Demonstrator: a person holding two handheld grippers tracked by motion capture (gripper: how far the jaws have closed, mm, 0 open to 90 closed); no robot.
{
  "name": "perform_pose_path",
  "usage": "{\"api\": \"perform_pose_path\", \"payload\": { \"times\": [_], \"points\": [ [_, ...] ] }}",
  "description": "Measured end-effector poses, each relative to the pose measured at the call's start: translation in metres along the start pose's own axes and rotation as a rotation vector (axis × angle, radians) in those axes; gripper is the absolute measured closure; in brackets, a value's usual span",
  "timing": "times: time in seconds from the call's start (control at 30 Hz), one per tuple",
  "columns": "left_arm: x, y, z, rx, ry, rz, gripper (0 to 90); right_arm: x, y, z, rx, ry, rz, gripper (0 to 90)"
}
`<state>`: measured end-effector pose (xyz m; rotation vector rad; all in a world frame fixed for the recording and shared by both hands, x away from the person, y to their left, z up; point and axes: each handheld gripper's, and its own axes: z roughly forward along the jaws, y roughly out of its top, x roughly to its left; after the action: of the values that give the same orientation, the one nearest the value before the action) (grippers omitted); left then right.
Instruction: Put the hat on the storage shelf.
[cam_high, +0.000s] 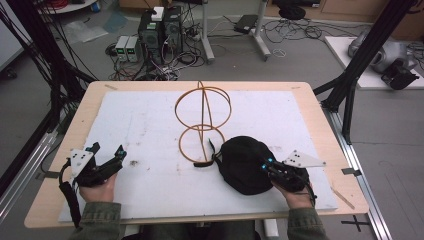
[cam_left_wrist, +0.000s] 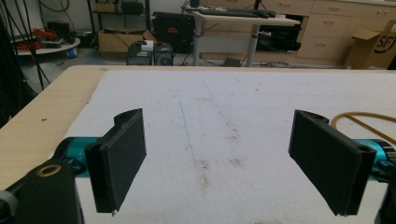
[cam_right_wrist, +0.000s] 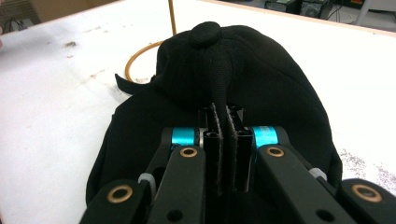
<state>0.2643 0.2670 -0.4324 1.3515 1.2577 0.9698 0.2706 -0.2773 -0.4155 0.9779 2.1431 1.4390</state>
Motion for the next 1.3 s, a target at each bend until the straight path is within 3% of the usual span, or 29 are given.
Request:
{"api": "perform_pose_path", "payload": {
  "times": [0.33, 0.5, 0.77, 0.97, 1.07, 1.17, 1.3],
  "points": [
    [0.0, 0.0, 0.0, 0.0, -0.002, -0.001, 19.2, -0.004, 0.002, -0.008, -0.059, -0.01, 0.022, 87.2],
    [0.0, 0.0, 0.0, -0.001, -0.01, -0.002, 19.1, -0.005, 0.005, -0.013, -0.116, -0.013, 0.038, 87.2],
    [-0.001, 0.0, 0.001, -0.004, -0.01, -0.01, 19.1, -0.006, 0.011, -0.022, -0.177, -0.049, 0.051, 87.2],
    [-0.001, 0.0, 0.0, -0.003, -0.012, -0.009, 19.2, -0.006, 0.015, -0.032, -0.252, -0.092, 0.055, 87.2],
    [-0.001, 0.0, 0.0, -0.006, -0.02, -0.005, 19.2, -0.003, 0.021, -0.039, -0.31, -0.157, 0.032, 87.2],
    [-0.003, 0.001, 0.0, -0.008, -0.026, 0.0, 19.1, -0.003, 0.026, -0.044, -0.364, -0.189, 0.04, 87.2],
    [-0.003, 0.001, 0.0, -0.008, -0.023, -0.011, 19.1, -0.004, 0.033, -0.048, -0.441, -0.169, 0.074, 87.2]
  ]
}}
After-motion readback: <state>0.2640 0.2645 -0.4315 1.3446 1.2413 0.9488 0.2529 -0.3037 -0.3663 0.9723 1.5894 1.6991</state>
